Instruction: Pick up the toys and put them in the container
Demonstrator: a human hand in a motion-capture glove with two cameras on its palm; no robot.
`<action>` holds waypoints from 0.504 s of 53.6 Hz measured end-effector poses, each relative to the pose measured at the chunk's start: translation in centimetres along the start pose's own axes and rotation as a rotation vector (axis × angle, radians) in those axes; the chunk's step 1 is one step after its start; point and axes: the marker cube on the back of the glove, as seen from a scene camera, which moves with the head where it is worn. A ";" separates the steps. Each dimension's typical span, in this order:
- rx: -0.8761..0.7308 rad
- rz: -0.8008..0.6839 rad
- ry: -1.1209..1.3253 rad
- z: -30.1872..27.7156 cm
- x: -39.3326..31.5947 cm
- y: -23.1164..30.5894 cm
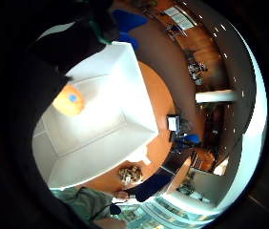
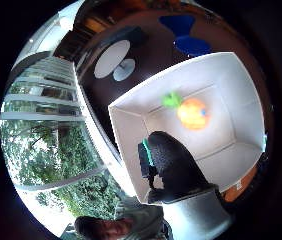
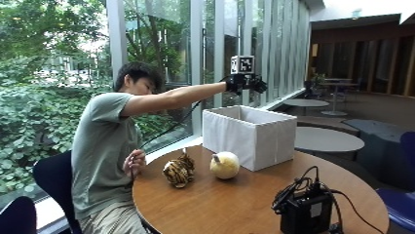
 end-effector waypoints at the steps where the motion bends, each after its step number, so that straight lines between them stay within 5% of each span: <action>1: -0.002 0.020 0.000 -0.4 0.2 0.2; 7: -0.014 0.203 0.008 -3.5 -1.5 0.5; 13: -0.017 0.114 0.107 -6.0 3.9 5.3; 27: -0.002 0.193 0.049 -6.0 11.8 14.5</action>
